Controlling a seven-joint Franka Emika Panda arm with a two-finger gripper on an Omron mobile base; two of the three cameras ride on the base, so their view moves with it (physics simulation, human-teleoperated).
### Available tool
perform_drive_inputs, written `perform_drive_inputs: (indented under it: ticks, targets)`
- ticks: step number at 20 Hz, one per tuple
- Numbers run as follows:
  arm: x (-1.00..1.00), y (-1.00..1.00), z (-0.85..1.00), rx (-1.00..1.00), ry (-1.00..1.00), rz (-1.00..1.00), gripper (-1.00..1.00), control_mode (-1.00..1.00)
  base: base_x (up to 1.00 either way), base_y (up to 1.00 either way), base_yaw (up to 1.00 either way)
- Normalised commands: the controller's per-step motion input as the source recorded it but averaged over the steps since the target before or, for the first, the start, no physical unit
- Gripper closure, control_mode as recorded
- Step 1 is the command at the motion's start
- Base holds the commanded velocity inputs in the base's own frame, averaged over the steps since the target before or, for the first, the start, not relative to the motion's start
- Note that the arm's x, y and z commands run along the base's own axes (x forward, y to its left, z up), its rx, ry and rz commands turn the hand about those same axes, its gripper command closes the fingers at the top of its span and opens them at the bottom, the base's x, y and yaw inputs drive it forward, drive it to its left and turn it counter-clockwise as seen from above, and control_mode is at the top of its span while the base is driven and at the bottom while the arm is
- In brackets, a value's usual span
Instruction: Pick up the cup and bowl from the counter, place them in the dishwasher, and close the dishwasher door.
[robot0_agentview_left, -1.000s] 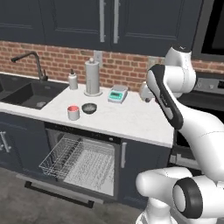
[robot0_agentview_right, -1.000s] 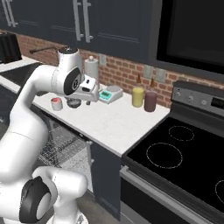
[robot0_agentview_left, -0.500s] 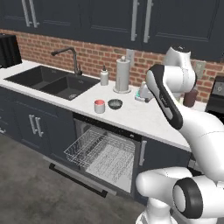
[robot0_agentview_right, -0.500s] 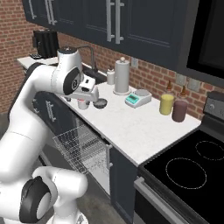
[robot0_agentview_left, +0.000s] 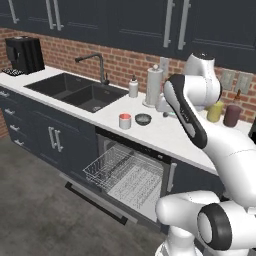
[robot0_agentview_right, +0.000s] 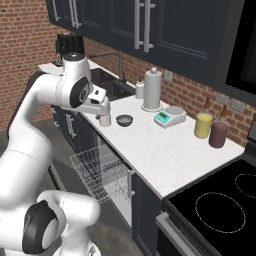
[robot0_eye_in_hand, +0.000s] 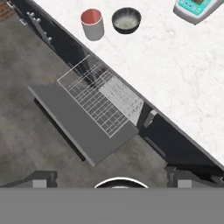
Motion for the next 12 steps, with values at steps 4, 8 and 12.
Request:
perform_drive_inputs:
  ticks: [4,8,12]
  targets:
    - [0.36,-0.18,-0.06,0.00,0.00,0.14,-1.00,-1.00,0.00,0.00,0.00]
    - [0.51,-0.08,-0.05,0.00,0.00,0.12,-1.00,-1.00,0.00,0.00,0.00]
    - [0.82,-0.02,-0.02,0.01,0.00,0.07,-1.00,-1.00,0.00,0.00,0.00]
